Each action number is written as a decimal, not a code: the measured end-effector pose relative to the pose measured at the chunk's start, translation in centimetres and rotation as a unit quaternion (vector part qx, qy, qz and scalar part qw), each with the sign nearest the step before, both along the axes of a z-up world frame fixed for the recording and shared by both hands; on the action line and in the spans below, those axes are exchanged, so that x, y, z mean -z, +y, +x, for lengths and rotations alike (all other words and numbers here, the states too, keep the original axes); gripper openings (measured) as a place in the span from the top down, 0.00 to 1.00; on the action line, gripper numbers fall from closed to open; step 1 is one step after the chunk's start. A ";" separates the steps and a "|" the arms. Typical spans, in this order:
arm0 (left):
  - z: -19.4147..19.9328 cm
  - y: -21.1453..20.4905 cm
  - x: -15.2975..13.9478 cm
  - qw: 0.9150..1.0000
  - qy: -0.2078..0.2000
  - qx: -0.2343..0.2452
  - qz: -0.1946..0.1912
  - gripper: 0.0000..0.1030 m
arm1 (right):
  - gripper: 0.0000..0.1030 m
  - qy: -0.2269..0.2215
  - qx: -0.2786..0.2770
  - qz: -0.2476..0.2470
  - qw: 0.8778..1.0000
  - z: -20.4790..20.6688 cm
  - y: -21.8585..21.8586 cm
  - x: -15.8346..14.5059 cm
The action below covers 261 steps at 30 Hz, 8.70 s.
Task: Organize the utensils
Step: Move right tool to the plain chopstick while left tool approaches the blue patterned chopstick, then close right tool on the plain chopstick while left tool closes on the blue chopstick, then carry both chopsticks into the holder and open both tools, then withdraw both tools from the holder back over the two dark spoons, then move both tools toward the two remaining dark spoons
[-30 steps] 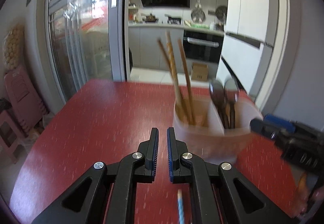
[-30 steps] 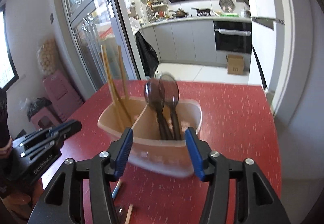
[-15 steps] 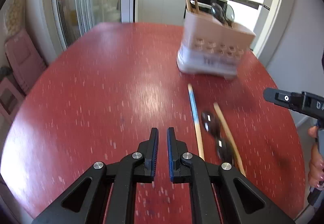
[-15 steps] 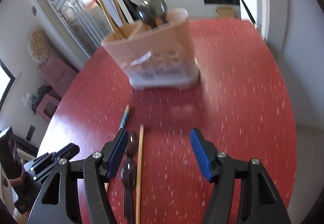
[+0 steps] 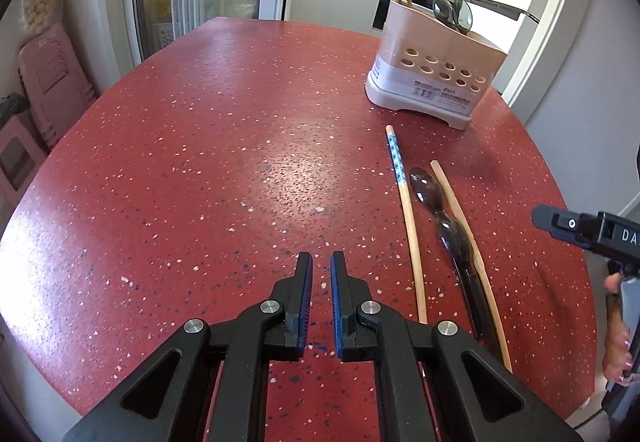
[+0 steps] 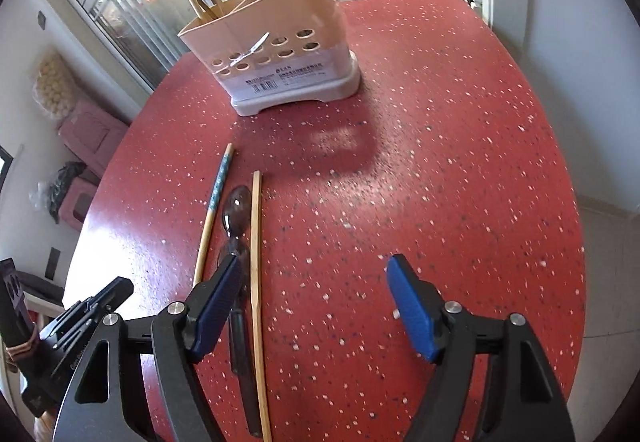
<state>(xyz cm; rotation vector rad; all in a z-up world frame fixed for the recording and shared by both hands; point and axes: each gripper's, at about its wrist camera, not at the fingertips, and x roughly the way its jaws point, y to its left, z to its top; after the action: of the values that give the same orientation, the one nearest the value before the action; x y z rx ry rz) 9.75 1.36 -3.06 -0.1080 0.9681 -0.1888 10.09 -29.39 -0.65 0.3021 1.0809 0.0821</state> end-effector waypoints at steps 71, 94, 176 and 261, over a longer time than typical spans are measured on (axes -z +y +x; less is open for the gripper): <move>10.5 -5.4 2.4 0.991 0.093 0.074 0.059 0.00 | 0.69 0.126 -0.107 -0.152 0.974 5.3 8.5 3.9; 14.0 -12.4 2.4 0.961 0.157 0.193 0.121 0.55 | 0.94 0.087 -0.128 -0.096 0.983 4.0 4.0 3.1; 24.3 -11.2 -11.2 0.957 -0.280 0.006 -0.069 0.65 | 0.94 -0.332 -0.078 -0.139 0.930 19.6 2.0 -8.1; 0.1 0.2 0.5 0.999 0.005 -0.013 0.038 0.00 | 0.21 0.046 -0.045 -0.044 0.997 -2.4 3.7 1.7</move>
<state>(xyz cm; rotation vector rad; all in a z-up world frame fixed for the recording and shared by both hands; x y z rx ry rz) 9.88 1.56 -3.61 -0.0520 0.9830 -0.1273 7.72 -25.72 -2.36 0.1797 1.1858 0.1023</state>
